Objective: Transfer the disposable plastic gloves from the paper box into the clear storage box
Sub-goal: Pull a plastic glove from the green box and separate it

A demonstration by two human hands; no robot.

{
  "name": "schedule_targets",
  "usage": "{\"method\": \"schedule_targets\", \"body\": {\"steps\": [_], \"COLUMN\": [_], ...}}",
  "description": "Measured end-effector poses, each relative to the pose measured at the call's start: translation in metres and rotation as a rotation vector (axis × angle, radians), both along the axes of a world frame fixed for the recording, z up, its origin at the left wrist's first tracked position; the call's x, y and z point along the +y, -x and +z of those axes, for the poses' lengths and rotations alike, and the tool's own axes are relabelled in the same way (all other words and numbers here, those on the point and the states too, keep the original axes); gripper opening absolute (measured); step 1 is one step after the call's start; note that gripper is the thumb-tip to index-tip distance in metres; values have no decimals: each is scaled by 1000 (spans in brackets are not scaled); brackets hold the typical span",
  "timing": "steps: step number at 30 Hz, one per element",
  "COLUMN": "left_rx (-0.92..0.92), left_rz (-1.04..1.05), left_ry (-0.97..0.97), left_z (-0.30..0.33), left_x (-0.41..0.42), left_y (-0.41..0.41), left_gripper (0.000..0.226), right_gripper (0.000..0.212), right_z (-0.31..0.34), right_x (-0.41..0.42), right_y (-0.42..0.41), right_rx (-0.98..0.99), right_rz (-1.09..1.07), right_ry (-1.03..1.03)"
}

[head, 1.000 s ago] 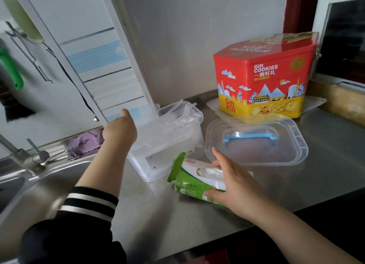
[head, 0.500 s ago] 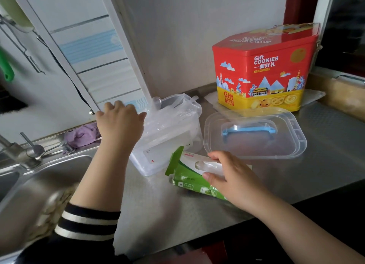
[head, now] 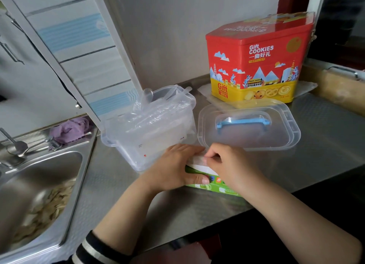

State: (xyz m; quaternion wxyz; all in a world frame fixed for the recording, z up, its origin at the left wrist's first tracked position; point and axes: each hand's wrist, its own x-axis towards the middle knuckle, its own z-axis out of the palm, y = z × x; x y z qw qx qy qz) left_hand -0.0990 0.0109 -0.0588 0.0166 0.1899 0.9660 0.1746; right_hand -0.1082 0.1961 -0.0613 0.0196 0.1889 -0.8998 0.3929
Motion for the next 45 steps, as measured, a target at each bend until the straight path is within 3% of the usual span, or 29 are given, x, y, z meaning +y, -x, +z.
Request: {"method": "schedule_targets", "body": {"steps": [6,10,13,20,26,29,32,34,36,37,39,45], "left_rx": [-24,-57,-61,-81,-74,-68,-61,-72,-76,-73,-60,2], "left_rz": [61,89,91,92,96,98,96,103,109,112,107,106], "left_ry": [-137,-180,-188,-218,-180,-190,-169,-176,-172,-170,-168,-147], "left_z": [-5,-2,-1,-4,-6,-7,-8,-9,-11,-12,-11,-6], "left_x": [1,2,4,3,5,6,6,6,5,5,5,9], "left_y": [-4,-6,-7,-6,-4,-4,-4,-3,-3,-3,-3,-4], "left_gripper": [79,87,88,88,73,77,84,83,82,82,85,92], "right_gripper": [7,5,17,11,7,15,30,43,32,20,10,15], "right_z": [-4,-3,2,-4,-22,-21,-15,-10,-10,-10,-10,-4], "right_x": [-3,1,4,1,0,1,2,3,-1,-5,-10,-5], "right_y": [1,8,15,16,13,14,7,6,5,4,2,-7], "right_rx": [101,-58,-141,82,382,385,233,66,82,113,108,-36], "right_rz": [-12,85,220,170,173,135,120,78,32,10,-42,-78], "right_ry": [-132,13,-7,-134,146,352,434,248,-21,-27,156,903]}}
